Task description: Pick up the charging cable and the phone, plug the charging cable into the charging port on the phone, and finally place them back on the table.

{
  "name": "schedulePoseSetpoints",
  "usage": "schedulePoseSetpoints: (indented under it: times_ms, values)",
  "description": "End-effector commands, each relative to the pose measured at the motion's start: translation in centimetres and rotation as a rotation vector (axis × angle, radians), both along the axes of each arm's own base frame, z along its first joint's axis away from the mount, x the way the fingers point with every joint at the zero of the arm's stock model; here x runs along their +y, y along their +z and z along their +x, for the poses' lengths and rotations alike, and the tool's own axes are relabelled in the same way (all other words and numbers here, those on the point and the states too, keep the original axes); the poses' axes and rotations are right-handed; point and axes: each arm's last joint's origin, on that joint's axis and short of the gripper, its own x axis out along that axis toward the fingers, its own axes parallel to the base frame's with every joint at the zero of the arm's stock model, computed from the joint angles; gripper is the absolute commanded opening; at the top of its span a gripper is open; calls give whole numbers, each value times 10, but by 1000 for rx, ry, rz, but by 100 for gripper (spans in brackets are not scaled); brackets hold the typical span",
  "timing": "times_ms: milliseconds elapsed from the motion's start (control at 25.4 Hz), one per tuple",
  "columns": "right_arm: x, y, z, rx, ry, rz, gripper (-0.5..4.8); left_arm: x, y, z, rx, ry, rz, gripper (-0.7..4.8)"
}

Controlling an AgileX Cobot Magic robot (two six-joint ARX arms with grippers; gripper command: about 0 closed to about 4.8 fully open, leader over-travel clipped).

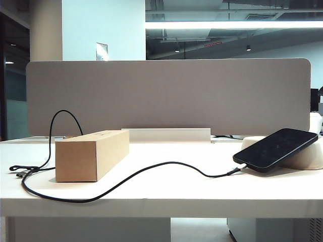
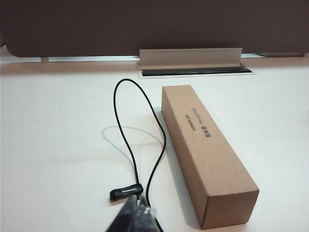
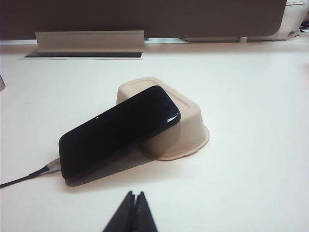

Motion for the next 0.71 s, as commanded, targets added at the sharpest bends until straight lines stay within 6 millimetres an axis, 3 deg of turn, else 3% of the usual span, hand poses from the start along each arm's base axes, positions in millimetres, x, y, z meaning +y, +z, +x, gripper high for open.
schedulePoseSetpoints:
  times_ms: [39, 513, 710]
  values:
    - [0, -1, 0, -3, -4, -9, -1, 0, 3, 0, -16, -5, -2, -6]
    - [0, -1, 0, -3, -4, -9, -1, 0, 3, 0, -17, -4, -1, -6]
    - [0, -1, 0, -3, -3, -9, -1, 6, -3, 2, -61, 110, 61, -6]
